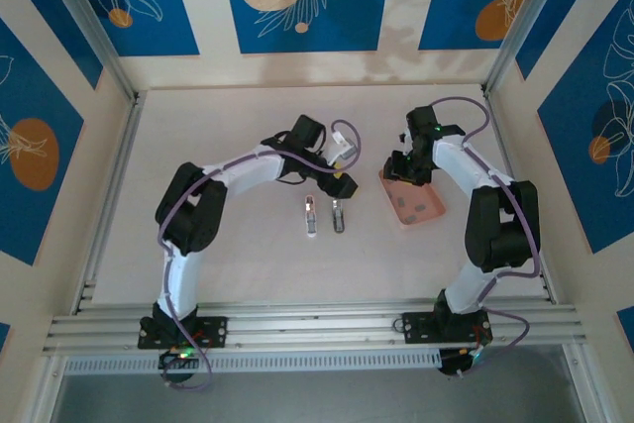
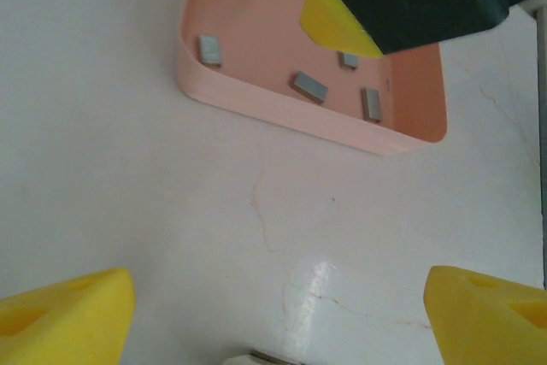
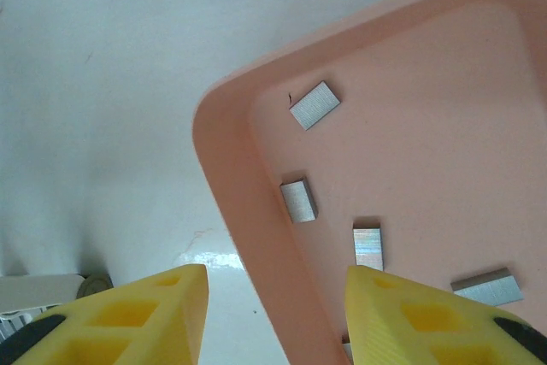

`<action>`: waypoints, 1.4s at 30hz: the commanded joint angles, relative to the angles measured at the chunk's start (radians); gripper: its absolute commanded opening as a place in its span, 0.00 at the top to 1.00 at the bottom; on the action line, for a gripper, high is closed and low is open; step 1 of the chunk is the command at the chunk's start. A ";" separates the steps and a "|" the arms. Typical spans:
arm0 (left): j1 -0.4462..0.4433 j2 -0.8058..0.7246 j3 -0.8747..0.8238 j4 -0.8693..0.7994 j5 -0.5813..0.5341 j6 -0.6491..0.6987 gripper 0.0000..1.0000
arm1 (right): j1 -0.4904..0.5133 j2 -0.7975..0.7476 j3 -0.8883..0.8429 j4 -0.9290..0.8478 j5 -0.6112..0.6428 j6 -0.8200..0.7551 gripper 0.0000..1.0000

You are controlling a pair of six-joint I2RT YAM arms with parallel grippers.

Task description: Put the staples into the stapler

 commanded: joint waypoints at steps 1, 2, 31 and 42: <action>-0.022 0.040 0.085 -0.180 0.007 0.116 0.13 | -0.002 0.006 0.011 -0.011 -0.042 -0.032 0.54; -0.026 0.050 0.107 -0.215 -0.003 0.139 0.13 | -0.003 0.004 0.011 -0.010 -0.043 -0.034 0.54; -0.104 0.106 0.262 -0.522 -0.013 0.306 0.14 | -0.021 -0.102 -0.034 0.015 -0.064 -0.050 0.54; -0.082 0.070 0.280 -0.440 -0.167 0.162 0.12 | -0.012 -0.118 -0.048 0.015 -0.068 -0.046 0.54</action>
